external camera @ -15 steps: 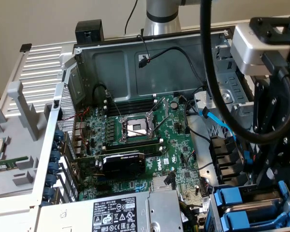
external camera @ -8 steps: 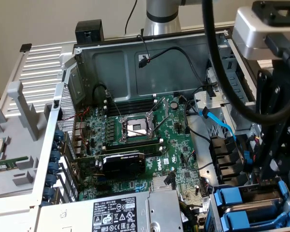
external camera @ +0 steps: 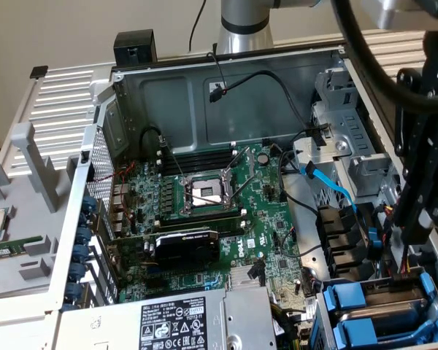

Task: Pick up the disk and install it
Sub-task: 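Insert the first disk wire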

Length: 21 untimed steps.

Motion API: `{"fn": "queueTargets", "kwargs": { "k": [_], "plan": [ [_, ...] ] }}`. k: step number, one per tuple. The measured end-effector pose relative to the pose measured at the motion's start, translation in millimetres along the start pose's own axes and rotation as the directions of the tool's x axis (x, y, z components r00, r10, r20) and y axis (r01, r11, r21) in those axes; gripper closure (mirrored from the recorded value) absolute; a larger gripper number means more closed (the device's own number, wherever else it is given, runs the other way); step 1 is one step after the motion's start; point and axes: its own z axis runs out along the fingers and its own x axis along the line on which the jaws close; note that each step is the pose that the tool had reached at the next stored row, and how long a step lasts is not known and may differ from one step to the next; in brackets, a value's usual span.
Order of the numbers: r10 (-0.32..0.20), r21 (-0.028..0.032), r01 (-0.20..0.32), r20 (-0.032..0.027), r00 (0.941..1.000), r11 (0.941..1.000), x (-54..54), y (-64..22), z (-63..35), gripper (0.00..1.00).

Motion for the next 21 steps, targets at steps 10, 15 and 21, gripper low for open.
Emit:
{"fn": "queueTargets", "kwargs": {
  "k": [10, 15, 21],
  "plan": [
    [0.001, 0.0030, -0.001, -0.0024, 1.0000, 1.0000, -5.2, 15.0, -0.8, 0.75],
    [0.003, 0.0029, -0.003, -0.0021, 1.0000, 1.0000, -7.8, 19.3, -0.6, 0.75],
    [0.021, 0.0012, -0.021, -0.0010, 0.9998, 0.9998, -8.2, 23.7, 0.4, 0.75]
  ]
}}
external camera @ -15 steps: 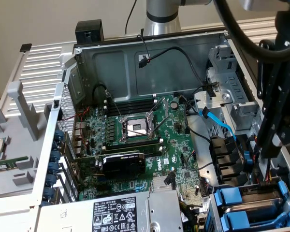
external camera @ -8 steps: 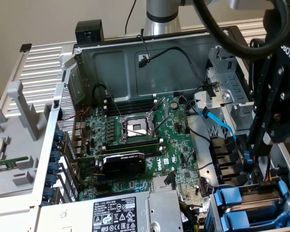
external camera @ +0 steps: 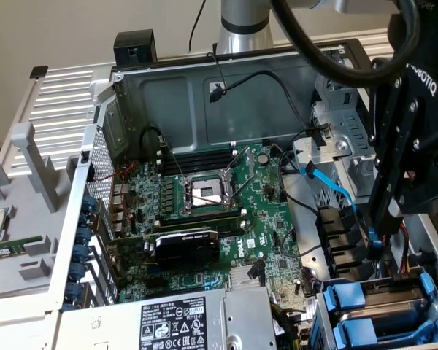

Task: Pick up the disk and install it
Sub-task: 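Insert the first disk wire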

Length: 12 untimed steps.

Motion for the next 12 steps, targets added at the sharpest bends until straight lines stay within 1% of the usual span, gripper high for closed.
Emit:
{"fn": "queueTargets", "kwargs": {
  "k": [12],
  "plan": [
    [0.001, -0.0002, -0.001, 0.0018, 1.0000, 1.0000, 0.0, 0.5, 0.0, 0.75]
  ]
}}
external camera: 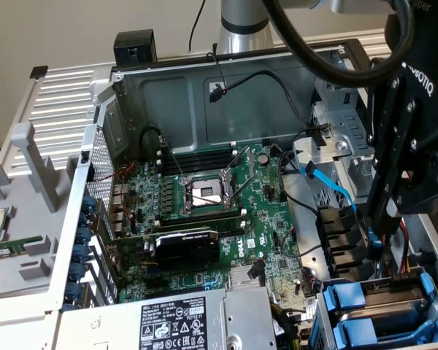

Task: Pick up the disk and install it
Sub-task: 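Insert the first disk wire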

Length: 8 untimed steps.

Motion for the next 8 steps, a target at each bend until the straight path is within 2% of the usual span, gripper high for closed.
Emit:
{"fn": "queueTargets", "kwargs": {
  "k": [6, 8],
  "plan": [
    [0.000, -0.0001, 0.000, 0.0005, 1.0000, 1.0000, 0.0, 0.0, 0.0, 0.75],
    [0.018, -0.0017, -0.018, 0.0016, 0.9998, 0.9998, 0.0, 0.0, 0.5, 0.75]
  ]
}}
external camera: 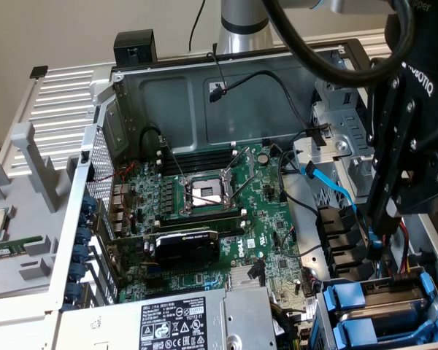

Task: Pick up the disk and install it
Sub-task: 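Insert the first disk wire, then insert the second disk wire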

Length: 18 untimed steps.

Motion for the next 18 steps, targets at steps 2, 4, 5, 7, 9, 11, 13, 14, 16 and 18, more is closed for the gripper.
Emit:
{"fn": "queueTargets", "kwargs": {
  "k": [2, 4, 5, 7, 9, 11, 13, 14, 16, 18],
  "plan": [
    [0.021, -0.0041, -0.021, 0.0014, 0.9998, 0.9998, -0.1, -0.1, 0.9, 0.75],
    [0.041, -0.0082, -0.041, 0.0023, 0.9992, 0.9991, -0.2, -0.2, 2.6, 0.75],
    [0.049, -0.0104, -0.049, 0.0027, 0.9988, 0.9987, -0.1, -0.3, 4.0, 0.75],
    [0.064, -0.0144, -0.064, 0.0033, 0.9980, 0.9979, 0.0, -0.5, 6.7, 0.75],
    [0.074, -0.0180, -0.074, 0.0036, 0.9972, 0.9971, 0.1, -0.7, 9.1, 0.75],
    [0.077, -0.0188, -0.077, 0.0035, 0.9970, 0.9969, 0.5, -0.7, 9.5, 0.75],
    [0.078, -0.0197, -0.078, 0.0038, 0.9970, 0.9968, 1.7, -0.9, 10.1, 0.75],
    [0.079, -0.0198, -0.079, 0.0038, 0.9969, 0.9967, 1.8, -0.9, 10.5, 0.75],
    [0.080, -0.0205, -0.080, 0.0036, 0.9968, 0.9966, 1.9, -1.0, 11.6, 0.75],
    [0.082, -0.0216, -0.082, 0.0038, 0.9966, 0.9964, 2.0, -1.1, 11.9, 0.75]
  ]
}}
